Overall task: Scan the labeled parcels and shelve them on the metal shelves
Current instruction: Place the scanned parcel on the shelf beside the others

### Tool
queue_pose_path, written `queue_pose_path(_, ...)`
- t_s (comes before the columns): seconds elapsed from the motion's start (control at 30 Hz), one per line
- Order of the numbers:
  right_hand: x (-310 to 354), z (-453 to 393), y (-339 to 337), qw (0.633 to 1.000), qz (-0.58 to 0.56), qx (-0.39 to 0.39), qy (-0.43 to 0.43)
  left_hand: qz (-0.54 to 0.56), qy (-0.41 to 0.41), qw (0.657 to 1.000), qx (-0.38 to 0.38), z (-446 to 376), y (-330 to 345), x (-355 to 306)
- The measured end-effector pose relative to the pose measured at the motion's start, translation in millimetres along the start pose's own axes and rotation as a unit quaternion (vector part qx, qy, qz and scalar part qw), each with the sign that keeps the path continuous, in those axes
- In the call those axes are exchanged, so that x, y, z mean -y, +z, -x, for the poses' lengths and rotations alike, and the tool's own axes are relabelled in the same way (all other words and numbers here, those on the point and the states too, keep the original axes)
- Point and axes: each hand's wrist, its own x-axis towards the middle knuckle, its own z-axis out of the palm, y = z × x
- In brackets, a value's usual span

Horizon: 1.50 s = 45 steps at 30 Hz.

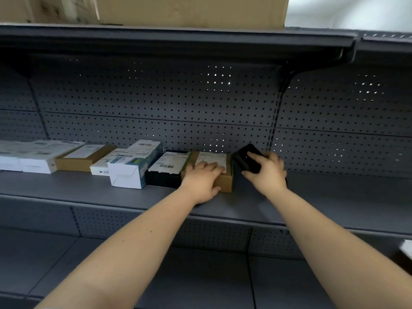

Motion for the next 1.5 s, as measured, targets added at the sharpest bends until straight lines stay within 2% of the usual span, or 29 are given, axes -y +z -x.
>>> queue_pose_path(0.13,-19,14,-23,0.998,0.030,-0.027,0.048,-0.031,0.060,0.997,-0.042,-9,-9,-37)
queue_pose_path(0.33,-87,51,-94,0.985,0.082,-0.077,0.134,0.008,0.147,0.987,-0.072,-39,-13,-142)
queue_pose_path(0.5,-172,96,-184,0.959,0.135,-0.118,0.221,0.024,0.212,0.973,-0.087,-66,-25,-263)
queue_pose_path(0.7,-286,168,-297,0.918,0.202,-0.155,0.303,0.080,0.271,0.956,-0.077,-86,-44,-451)
queue_pose_path(0.9,-415,257,-390,0.879,0.243,-0.154,0.381,0.161,0.363,0.917,-0.026,-75,-31,-664)
queue_pose_path(1.07,-522,322,-429,0.854,0.223,-0.140,0.448,0.162,0.376,0.912,0.032,-58,10,-807)
queue_pose_path(1.2,-599,357,-436,0.844,0.200,-0.131,0.480,0.173,0.376,0.905,0.100,-55,64,-884)
queue_pose_path(1.33,-672,376,-424,0.839,0.175,-0.113,0.503,0.171,0.360,0.898,0.186,-59,128,-935)
queue_pose_path(1.5,-769,361,-410,0.830,0.179,-0.081,0.522,0.199,0.313,0.905,0.209,-105,178,-997)
